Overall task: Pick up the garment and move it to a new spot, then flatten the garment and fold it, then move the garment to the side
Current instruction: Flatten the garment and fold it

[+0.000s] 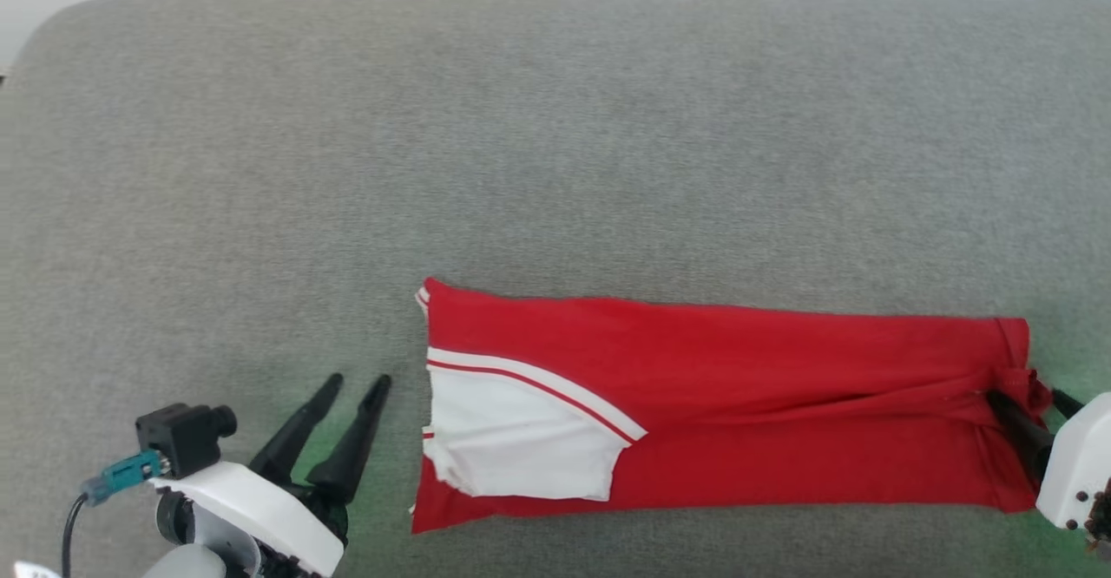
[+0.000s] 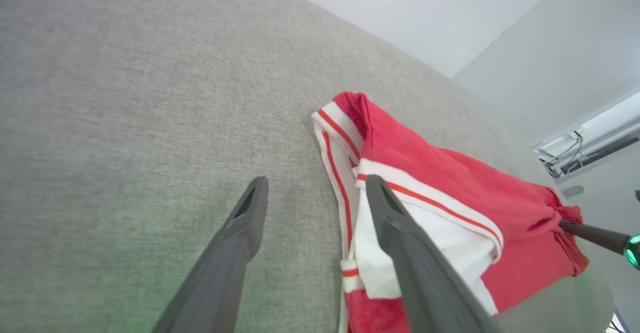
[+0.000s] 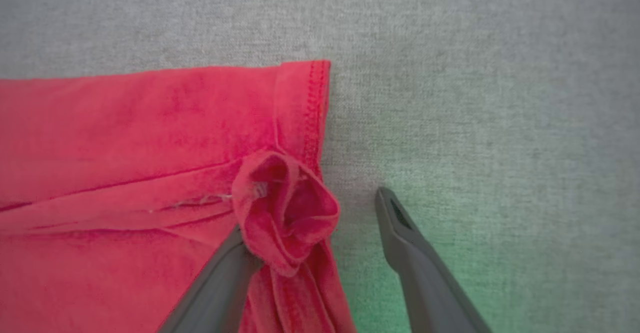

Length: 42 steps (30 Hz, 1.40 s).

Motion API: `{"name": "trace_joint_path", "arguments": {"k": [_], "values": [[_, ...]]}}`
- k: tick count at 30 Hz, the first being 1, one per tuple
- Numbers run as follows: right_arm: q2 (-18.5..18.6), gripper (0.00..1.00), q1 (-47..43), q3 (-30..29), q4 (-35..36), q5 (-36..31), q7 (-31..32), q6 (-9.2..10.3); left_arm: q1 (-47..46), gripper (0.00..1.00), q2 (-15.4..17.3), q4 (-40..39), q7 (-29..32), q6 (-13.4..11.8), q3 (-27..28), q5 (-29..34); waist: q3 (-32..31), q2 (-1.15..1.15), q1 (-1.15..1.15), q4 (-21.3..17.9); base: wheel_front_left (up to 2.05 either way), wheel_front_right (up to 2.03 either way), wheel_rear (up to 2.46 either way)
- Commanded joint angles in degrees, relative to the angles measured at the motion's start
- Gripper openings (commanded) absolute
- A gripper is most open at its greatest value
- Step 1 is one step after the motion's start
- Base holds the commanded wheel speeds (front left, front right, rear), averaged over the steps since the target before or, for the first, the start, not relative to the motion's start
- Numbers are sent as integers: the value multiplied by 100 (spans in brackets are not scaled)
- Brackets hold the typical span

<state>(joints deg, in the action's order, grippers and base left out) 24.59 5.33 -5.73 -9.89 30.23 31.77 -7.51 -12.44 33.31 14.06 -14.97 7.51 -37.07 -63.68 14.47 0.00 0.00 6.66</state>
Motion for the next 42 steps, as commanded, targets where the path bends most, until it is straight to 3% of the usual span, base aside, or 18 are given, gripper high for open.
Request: {"name": "trace_joint_path", "arguments": {"k": [1,7,12,17,20,21,23,24,33,42], "values": [[-81,100,1,26,-139,70,40,4,116,100,-140,29,-27,-8,210,115,-33,0,0,77,0,0,0],[-145,100,179,189,-685,224,106,3,445,100,-777,95,-26,-8,1407,1589,-74,0,0,241,0,0,0],[-226,100,273,359,-982,347,213,-3,690,100,-1287,-320,-27,-7,2366,3027,-92,0,0,321,0,0,0],[-290,100,309,479,-1232,457,477,-19,854,100,-1688,-948,-28,-7,2927,4110,-74,0,0,392,0,0,0],[-272,100,326,518,-1323,521,607,-18,923,100,-1881,-1207,-28,-7,3085,4387,-52,0,0,418,0,0,0],[-289,54,322,534,-1364,542,690,-18,918,100,-1957,-1280,-28,-8,3120,4406,-48,0,0,421,0,0,0],[-298,27,295,572,-1393,593,783,-18,956,100,-1970,-1282,-27,-8,3077,4475,-46,0,0,419,0,0,0],[-296,0,306,557,-1404,593,816,-18,932,100,-1983,-1286,-28,-8,3075,4493,-42,0,0,419,0,0,0],[-196,0,380,447,-1371,567,847,5,855,100,-1984,-1229,-28,-7,3084,4530,-11,0,0,355,0,0,0],[277,0,558,-330,-1418,400,404,63,870,100,-1913,-1470,-27,-7,3216,4605,70,0,0,126,0,0,0]]}}
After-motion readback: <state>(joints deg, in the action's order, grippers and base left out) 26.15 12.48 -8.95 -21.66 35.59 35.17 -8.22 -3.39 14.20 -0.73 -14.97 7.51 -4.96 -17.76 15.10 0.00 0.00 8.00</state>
